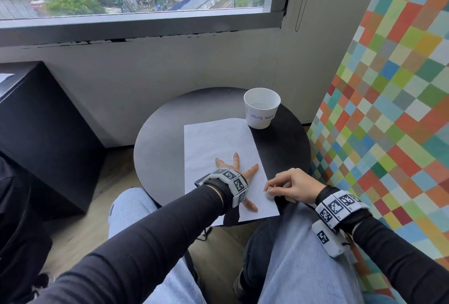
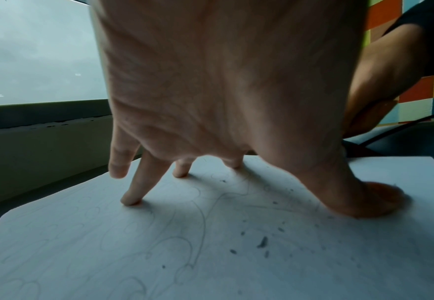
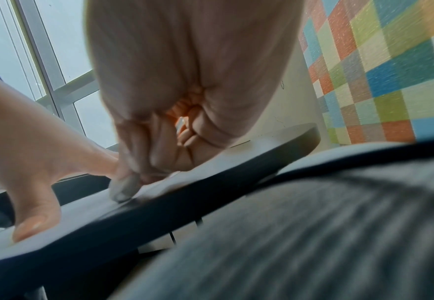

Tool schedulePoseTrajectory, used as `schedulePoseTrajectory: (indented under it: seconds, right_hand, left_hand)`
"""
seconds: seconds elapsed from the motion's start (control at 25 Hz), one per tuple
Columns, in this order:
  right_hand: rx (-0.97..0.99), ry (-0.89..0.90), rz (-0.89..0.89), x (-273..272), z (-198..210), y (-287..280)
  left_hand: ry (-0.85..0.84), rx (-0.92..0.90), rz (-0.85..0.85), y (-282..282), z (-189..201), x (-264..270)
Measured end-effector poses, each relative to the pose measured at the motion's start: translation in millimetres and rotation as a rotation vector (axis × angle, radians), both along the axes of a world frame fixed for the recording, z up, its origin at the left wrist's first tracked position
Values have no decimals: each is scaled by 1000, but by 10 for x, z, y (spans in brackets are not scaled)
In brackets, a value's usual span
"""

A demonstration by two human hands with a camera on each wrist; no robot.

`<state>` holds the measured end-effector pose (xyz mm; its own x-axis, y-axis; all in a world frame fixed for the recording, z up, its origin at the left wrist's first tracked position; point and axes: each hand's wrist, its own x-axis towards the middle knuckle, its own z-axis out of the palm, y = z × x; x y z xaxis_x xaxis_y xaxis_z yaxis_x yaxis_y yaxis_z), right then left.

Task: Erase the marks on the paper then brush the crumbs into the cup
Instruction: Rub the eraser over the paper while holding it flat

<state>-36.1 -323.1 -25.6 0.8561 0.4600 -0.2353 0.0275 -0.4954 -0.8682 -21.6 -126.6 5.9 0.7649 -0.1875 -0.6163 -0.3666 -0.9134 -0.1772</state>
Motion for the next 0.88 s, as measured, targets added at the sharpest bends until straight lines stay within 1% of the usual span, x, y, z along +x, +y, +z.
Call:
schedulePoseTrajectory:
  seconds: [0.08,0.2,0.28,0.4,0.52,0.56,0.64,0.68,0.76,0.8,0.88]
  right_hand:
    - [-4,16,39,-8,6,7]
    - [-32,-30,4,3,4,-12]
    - [-32,-4,37,-5,-1,-12]
    - [-32,-21,-5,-4,8,4]
    - [-60,5,68,-24,23,34]
    - [-70,-14,67,-25,25,48]
    - [-92,-91,4,-16,46,61]
    - [-98,-88,4,-11,53,71]
    - [-91,-25,63,-22,34,86]
    - [-95,-28,58,-17,23,92]
    - [-102,-107,-24,12,18,110]
  left_hand:
    - [0,6,-5,3,-10,7]
    - [-2,-3,5,11,-61,35]
    - [-3,-8,4,11,-83,44]
    - [-4,-3,-7,22,-89,55]
    - [3,-29,17,35,-116,62]
    - [5,-30,23,44,-127,64]
    - [1,-29,26,48,-117,60]
    - [1,-29,28,50,-108,55]
    - [9,-29,37,36,-92,34]
    - [7,-24,34,27,-82,31]
    - [-1,-9,22,39,-68,29]
